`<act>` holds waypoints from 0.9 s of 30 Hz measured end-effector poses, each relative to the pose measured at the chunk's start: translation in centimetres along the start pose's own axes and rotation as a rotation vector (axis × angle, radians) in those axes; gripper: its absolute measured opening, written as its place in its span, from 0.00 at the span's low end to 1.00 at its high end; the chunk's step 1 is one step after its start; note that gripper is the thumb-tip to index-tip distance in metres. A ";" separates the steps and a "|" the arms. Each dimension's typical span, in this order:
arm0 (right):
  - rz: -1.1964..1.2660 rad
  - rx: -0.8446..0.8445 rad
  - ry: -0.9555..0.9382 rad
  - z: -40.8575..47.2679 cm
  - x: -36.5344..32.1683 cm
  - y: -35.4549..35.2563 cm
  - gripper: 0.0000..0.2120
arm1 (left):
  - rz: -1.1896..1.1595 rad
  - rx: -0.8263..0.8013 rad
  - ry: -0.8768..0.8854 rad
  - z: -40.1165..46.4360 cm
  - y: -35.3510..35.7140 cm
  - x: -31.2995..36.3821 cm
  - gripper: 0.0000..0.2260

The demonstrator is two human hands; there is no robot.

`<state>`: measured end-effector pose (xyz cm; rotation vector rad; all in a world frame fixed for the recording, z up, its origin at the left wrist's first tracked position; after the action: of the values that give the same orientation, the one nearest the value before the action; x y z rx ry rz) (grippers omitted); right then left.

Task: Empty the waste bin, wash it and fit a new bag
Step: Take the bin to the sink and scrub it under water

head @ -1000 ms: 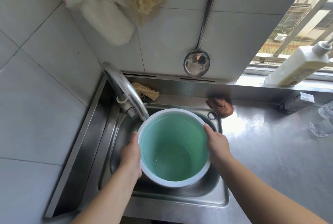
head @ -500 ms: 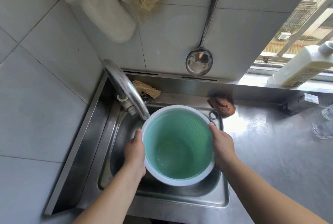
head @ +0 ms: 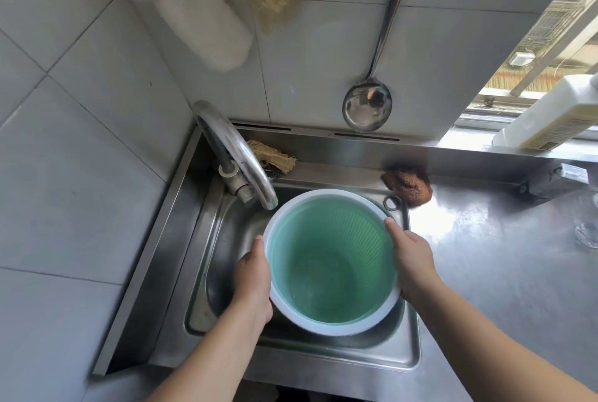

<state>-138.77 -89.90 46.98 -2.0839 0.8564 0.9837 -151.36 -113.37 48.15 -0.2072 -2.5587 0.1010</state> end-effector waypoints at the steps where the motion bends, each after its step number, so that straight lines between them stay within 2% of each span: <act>1: 0.015 -0.004 0.006 -0.2 0.0 0.3 0.39 | -0.006 0.011 0.010 -0.1 -0.3 0.2 0.20; 4: 0.036 -0.030 0.000 -1.2 -0.4 1.2 0.41 | -0.013 0.038 0.056 -0.2 -1.5 1.1 0.20; 7: 0.042 -0.021 0.000 -2.0 -1.1 1.1 0.38 | -0.009 0.007 0.096 -0.7 -1.9 1.7 0.20; 13: 0.089 -0.032 -0.006 -3.7 -4.1 -0.9 0.18 | -0.068 -0.066 0.072 -2.9 -2.1 1.8 0.19; 18: 0.054 -0.036 -0.105 -6.0 -7.8 -4.0 0.12 | -0.135 -0.112 0.055 -5.8 -1.6 1.4 0.19; 24: -0.058 -0.016 -0.288 -8.3 -12.1 -7.4 0.17 | -0.161 -0.248 0.063 -8.8 -0.4 2.3 0.17; 27: -0.065 0.008 -0.372 -9.4 -14.0 -8.6 0.08 | -0.175 -0.317 0.048 -9.7 0.1 2.0 0.15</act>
<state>-135.44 -88.66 65.60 -1.8274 0.5963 1.2768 -147.72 -112.69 57.34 -0.1020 -2.5206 -0.3727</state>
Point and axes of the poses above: each hand's wrist, its own z-axis towards the middle knuckle, its own y-axis out of the palm, x = y × z, the point moved 3 cm from there along z, towards the middle knuckle, and after that the axes turned 7 degrees about -y, right-handed, at the moved point
